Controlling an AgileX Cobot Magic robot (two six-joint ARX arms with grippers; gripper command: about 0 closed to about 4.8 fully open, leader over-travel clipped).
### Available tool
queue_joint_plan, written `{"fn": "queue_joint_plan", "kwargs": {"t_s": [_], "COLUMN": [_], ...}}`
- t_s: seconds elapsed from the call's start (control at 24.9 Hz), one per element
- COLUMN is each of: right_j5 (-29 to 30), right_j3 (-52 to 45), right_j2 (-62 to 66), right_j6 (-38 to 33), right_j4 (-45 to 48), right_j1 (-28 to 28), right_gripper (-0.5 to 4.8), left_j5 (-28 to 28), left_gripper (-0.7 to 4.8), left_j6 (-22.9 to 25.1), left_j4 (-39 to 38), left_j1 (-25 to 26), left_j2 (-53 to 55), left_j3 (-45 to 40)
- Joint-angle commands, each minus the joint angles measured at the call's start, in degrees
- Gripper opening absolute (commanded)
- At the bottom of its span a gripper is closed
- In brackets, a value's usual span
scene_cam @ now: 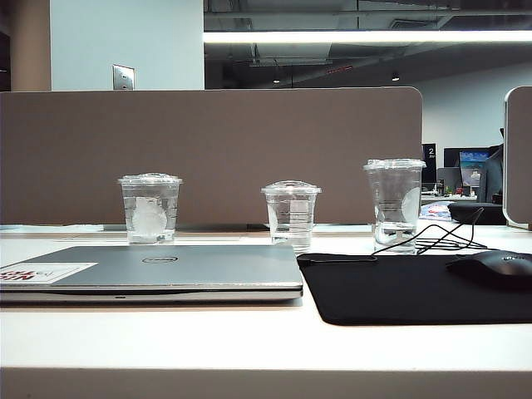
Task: Pick up the coffee cup on the middle and place it on the right side of the laptop.
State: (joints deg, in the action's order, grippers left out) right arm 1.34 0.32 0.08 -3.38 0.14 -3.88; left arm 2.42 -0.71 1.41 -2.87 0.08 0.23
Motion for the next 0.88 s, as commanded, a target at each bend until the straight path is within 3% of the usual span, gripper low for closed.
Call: {"fn": "queue_joint_plan", "kwargs": {"t_s": [0.04,0.56,0.88], "right_j5": [-0.1,-0.1,1.3], "right_j3": [-0.2,-0.2,-0.2], "right_j2": [-0.1,-0.1,-0.1], "right_j6": [0.0,0.0,-1.4], "right_j4": [1.4,1.4,1.4], "right_j1": [0.0,0.0,0.0], "right_gripper": [-0.01,-0.01,-0.01], "left_j5": [0.2,0.1,0.2], "left_gripper": [-0.05,-0.05,-0.05], "left_j6": [0.2,0.2,0.2], "left_j4": [0.4,0.4,0.4], "left_j1": [0.0,-1.0,-14.6], "left_j2": [0.0,0.0,0.0], "left_j3": [0.2,0.2,0.2]}}
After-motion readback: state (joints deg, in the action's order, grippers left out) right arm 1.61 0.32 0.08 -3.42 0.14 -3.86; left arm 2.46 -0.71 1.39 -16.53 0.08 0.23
